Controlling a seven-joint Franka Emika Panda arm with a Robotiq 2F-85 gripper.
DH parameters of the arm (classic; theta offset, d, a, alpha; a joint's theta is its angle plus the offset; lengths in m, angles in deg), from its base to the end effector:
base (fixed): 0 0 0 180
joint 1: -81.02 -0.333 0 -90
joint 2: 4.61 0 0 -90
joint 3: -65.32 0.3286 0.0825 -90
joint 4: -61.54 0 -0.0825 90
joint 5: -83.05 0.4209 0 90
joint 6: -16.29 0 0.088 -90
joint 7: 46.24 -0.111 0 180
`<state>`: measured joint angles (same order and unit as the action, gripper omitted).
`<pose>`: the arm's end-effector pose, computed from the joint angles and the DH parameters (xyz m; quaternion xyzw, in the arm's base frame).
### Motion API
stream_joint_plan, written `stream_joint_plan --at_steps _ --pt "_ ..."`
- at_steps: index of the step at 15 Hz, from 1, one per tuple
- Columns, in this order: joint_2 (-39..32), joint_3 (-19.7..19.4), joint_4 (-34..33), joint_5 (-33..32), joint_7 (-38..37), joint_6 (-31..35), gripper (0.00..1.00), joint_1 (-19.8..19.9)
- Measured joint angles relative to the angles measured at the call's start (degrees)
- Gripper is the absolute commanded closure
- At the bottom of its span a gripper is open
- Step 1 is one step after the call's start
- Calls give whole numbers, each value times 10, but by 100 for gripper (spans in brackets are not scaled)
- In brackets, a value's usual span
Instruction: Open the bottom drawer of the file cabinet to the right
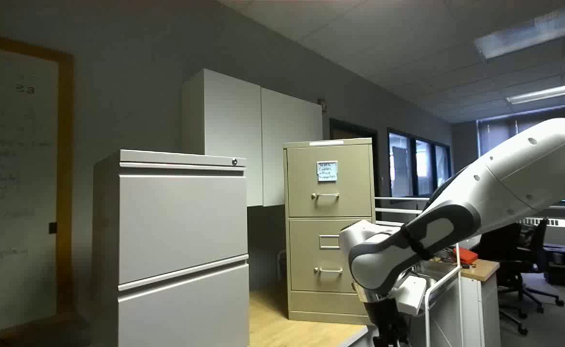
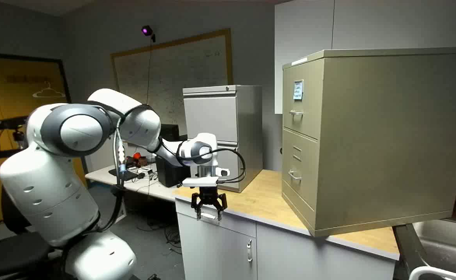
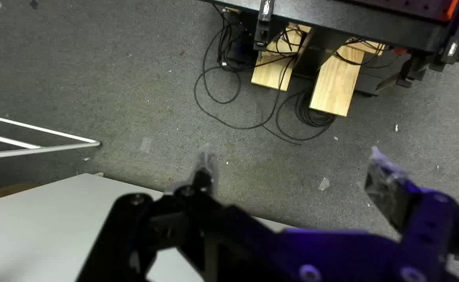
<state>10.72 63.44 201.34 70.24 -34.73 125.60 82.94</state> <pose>0.4413 -0.0460 0.3727 0.9798 0.1177 -0.1424 0.0770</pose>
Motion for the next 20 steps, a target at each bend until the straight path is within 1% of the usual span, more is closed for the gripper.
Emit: stream_joint_plan --at_steps 8,11,13,15,20 --pt "0 0 0 0 0 2 0 0" --pt "-2 -4 -3 10 0 11 0 0" --pt "-8 -12 -18 35 0 24 0 0" --pt "-19 -24 -48 78 0 40 0 0" --pt "-74 -51 -174 206 -7 58 0 7"
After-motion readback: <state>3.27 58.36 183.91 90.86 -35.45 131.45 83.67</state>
